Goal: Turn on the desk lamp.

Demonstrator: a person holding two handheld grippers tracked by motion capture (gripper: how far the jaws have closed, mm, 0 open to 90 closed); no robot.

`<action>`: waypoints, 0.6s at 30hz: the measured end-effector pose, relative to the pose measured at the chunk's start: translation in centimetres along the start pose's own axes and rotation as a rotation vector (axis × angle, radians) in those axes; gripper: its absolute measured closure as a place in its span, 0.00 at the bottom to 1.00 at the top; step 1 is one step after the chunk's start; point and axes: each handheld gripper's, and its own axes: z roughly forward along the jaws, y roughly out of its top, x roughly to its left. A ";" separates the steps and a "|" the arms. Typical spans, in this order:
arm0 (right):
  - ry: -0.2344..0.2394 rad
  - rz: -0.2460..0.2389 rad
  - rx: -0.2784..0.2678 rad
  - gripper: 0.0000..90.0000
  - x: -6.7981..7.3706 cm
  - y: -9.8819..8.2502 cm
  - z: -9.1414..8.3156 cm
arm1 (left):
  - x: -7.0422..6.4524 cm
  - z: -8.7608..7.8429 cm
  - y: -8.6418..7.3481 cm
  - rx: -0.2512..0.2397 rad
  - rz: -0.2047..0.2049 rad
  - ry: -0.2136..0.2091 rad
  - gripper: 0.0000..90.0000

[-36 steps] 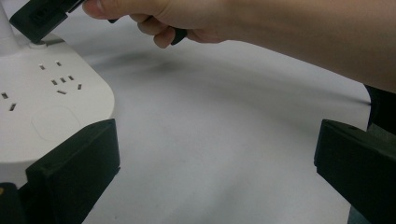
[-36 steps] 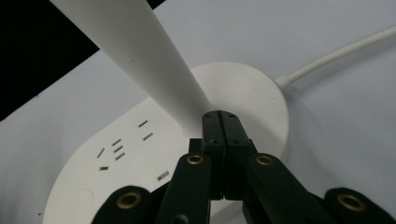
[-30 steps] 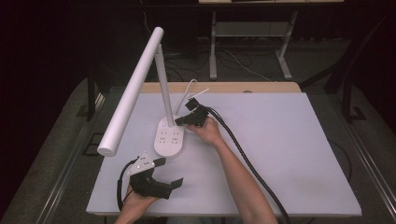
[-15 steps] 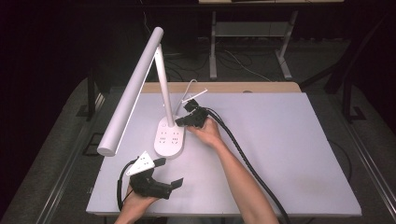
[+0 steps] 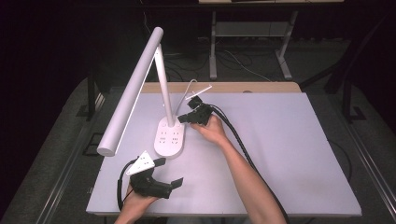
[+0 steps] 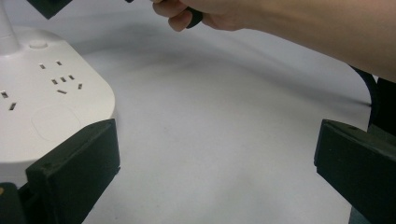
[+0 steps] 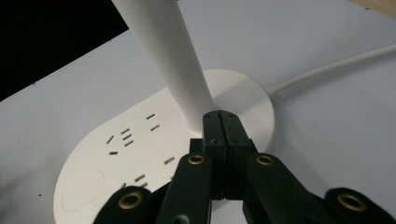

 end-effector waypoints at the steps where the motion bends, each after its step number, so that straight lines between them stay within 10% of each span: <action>1: -0.002 -0.001 -0.002 1.00 0.0 0.0 -0.3 | 0.0 0.0 0.0 0.000 0.000 0.000 0.00; 18: -0.035 -0.046 -0.011 1.00 -0.1 -0.4 -5.8 | 0.1 0.1 0.0 0.006 -0.002 0.005 0.00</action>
